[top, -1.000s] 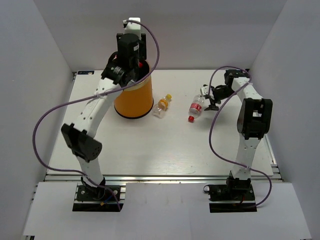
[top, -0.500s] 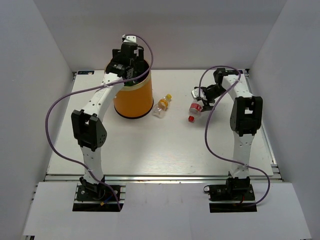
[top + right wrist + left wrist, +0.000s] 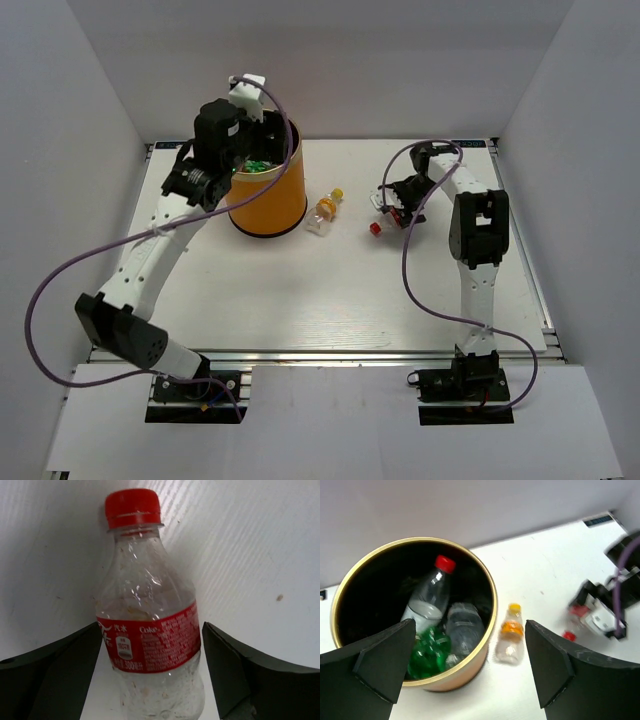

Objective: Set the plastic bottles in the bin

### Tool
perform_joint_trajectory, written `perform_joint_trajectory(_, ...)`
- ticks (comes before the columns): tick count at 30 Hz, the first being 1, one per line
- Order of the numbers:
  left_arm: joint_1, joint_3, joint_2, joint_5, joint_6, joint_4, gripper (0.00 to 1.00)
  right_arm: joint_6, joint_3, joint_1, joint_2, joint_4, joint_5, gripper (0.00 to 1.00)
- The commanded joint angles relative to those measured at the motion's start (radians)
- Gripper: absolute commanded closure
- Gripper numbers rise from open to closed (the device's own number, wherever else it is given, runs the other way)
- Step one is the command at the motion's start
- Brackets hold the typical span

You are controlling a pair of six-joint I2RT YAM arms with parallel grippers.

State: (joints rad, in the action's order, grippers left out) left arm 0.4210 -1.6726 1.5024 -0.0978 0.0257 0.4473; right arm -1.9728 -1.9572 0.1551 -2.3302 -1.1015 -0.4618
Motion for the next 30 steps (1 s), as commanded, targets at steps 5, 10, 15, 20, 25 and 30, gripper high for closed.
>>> perform_joint_trajectory(5, 0.004, 0.261, -0.229, 0.098, 0.043, -0.114, 0.0, -0.679, -0.057, 0.026, -0.017, -0.144, -0.013, 0.56)
perform_joint_trajectory(10, 0.004, 0.451, -0.358, 0.058, 0.097, -0.197, 0.0, -0.125, -0.238, 0.021, 0.035, -0.196, -0.476, 0.9)
perform_joint_trajectory(15, 0.004, 0.514, -0.421, 0.018, 0.117, -0.225, 0.0, 0.692, -0.064, 0.026, 0.24, 0.246, -0.94, 1.0)
perform_joint_trajectory(20, 0.004, 0.514, -0.47, -0.026, 0.108, -0.199, 0.0, 2.134, 0.315, 0.113, 0.402, 1.951, -0.81, 1.0)
perform_joint_trajectory(25, 0.004, 0.556, -0.527, -0.057, 0.134, -0.168, 0.0, 2.235, -0.078, 0.227, 0.147, 1.927, -0.652, 1.0)
perform_joint_trajectory(30, 0.004, 0.597, -0.582, -0.077, 0.166, -0.145, 0.0, 2.154, -0.402, 0.331, -0.009, 1.861, -0.431, 1.0)
